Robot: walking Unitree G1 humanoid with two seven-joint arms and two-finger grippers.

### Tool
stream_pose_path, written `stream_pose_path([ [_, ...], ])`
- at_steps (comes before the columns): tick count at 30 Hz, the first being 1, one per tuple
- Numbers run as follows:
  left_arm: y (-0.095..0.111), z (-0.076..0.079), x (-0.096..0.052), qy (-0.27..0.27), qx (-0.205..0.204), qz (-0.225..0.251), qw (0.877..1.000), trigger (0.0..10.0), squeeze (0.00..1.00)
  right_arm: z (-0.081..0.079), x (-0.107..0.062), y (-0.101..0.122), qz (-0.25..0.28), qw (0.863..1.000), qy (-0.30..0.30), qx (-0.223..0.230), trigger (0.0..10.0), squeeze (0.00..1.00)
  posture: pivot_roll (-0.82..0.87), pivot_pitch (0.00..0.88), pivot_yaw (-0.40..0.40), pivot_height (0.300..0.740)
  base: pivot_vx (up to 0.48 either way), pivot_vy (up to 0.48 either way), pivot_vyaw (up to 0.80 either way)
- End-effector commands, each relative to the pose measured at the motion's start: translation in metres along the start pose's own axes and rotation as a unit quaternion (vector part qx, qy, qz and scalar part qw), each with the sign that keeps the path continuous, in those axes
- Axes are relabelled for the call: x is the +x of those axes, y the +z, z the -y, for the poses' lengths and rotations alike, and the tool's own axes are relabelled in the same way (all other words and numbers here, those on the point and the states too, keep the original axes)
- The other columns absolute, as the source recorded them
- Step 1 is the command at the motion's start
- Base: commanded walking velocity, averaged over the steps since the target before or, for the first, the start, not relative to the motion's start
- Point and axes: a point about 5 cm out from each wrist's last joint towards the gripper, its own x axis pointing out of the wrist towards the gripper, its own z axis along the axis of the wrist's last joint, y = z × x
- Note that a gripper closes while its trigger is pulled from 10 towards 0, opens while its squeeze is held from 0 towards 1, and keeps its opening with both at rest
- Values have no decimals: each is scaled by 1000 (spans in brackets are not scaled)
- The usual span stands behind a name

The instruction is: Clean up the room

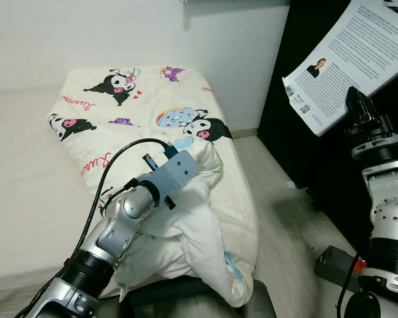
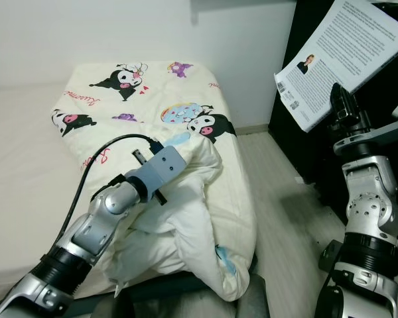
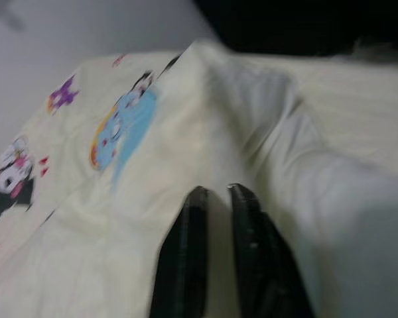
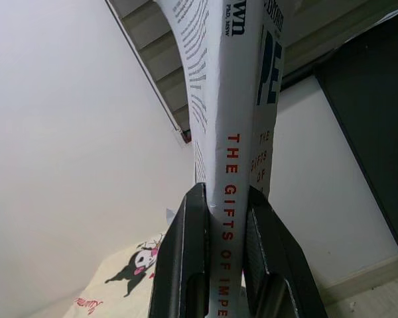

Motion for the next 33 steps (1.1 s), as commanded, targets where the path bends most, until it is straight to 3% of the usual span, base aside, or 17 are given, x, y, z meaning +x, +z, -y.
stream_pose_path([
  [1,-2,7,-2,-14,8,0,1000,10000,1000,-5,3,7,25,1000,12,-1,0,0,-102,30,-16,475,0,0,0],
  [6,0,10,-1,-10,16,1,1000,10000,1000,-6,4,6,25,1000,13,0,0,0,-103,32,-15,475,0,0,0],
  [14,-3,8,1,24,63,-20,998,10000,1000,-7,3,5,24,1000,14,2,0,0,-103,37,-17,475,0,0,0],
  [15,-5,8,1,26,78,-28,996,10000,0,-7,3,5,24,1000,14,2,0,0,-102,38,-17,475,0,0,0],
  [23,-16,5,2,56,122,-66,989,10000,0,-7,3,6,27,1000,15,4,0,0,-104,38,-13,475,0,0,0],
  [26,-18,-4,2,86,143,-77,983,10000,0,-8,3,7,29,999,14,4,0,0,-104,37,-13,475,0,0,0],
  [27,-20,-7,2,91,151,-83,981,0,0,-8,3,7,29,999,14,4,0,0,-106,38,-10,475,0,0,0],
  [33,-26,-15,0,100,161,-94,977,0,0,-8,3,8,31,999,15,4,0,0,-106,37,-12,475,0,0,0],
])
